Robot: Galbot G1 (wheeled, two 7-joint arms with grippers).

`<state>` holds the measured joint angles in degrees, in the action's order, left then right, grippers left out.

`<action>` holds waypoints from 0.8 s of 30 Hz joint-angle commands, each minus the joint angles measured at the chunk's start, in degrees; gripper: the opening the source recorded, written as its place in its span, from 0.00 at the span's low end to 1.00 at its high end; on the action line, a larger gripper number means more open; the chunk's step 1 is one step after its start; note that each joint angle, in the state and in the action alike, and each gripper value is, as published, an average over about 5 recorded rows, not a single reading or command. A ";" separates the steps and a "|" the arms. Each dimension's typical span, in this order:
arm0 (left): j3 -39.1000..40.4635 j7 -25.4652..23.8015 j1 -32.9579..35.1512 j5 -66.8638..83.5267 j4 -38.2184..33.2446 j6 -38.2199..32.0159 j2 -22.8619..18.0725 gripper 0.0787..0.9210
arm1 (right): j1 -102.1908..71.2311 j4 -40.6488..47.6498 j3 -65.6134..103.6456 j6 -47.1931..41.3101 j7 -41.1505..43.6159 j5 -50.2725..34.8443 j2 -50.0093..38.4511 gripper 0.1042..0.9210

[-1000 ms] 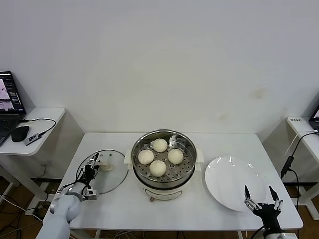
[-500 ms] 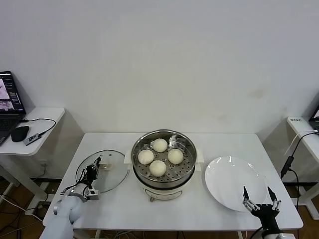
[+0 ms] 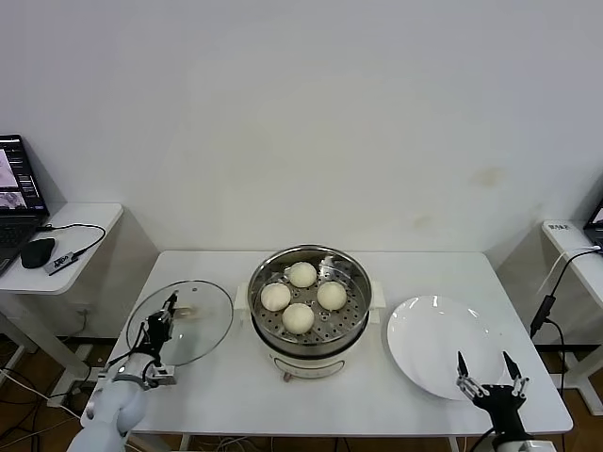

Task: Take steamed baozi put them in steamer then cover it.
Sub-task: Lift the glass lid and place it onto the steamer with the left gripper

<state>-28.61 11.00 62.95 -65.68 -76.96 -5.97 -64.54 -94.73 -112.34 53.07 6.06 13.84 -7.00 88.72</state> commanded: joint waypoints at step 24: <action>3.04 -16.68 13.16 13.03 -49.75 21.54 10.41 0.07 | 1.34 3.00 -4.75 1.91 -0.46 7.73 -0.51 0.88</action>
<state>-35.78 -2.74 77.72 -56.55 -114.45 8.19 -55.96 -93.43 -109.77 49.47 7.34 13.51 -3.02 88.00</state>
